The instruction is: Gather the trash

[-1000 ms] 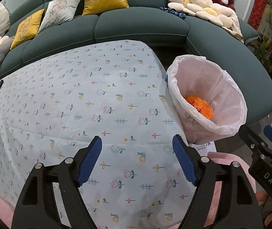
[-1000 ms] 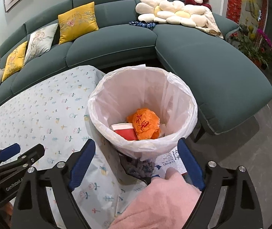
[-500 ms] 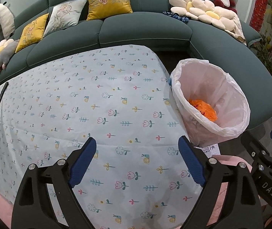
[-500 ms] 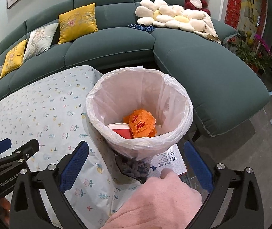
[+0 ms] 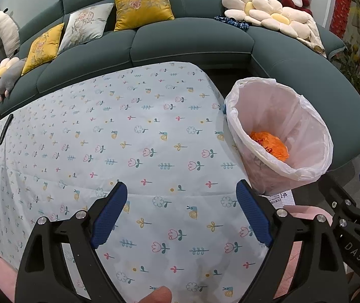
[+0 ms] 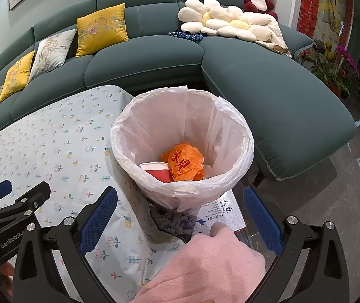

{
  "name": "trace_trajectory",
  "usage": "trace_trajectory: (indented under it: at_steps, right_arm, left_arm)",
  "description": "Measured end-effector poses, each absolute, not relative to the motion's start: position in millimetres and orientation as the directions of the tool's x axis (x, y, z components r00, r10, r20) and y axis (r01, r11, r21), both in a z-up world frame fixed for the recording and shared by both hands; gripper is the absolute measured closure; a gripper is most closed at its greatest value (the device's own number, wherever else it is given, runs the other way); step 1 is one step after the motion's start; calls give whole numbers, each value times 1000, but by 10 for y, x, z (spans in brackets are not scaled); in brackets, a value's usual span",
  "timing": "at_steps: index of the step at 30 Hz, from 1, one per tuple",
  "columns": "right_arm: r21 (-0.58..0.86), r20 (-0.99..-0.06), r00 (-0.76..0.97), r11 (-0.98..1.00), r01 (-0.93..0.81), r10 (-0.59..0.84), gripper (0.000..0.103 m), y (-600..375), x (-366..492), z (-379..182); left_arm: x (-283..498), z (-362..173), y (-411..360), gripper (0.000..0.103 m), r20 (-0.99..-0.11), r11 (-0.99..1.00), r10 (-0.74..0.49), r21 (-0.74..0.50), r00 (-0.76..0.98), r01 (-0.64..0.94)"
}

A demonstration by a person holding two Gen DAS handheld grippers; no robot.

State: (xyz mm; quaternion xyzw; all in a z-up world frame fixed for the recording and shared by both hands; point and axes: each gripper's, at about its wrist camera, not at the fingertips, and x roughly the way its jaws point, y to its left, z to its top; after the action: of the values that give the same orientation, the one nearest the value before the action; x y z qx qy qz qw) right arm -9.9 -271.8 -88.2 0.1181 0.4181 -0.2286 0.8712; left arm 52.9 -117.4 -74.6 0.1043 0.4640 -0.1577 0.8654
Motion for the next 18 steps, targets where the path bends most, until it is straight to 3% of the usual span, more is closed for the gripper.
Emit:
trace_trajectory:
  at_steps: [18]
  right_arm:
    - [10,-782,544,867,498,-303,7,-2718,-95,-901]
  left_arm:
    - [498,-730,-1208,19,-830,925,-172,48,531,376]
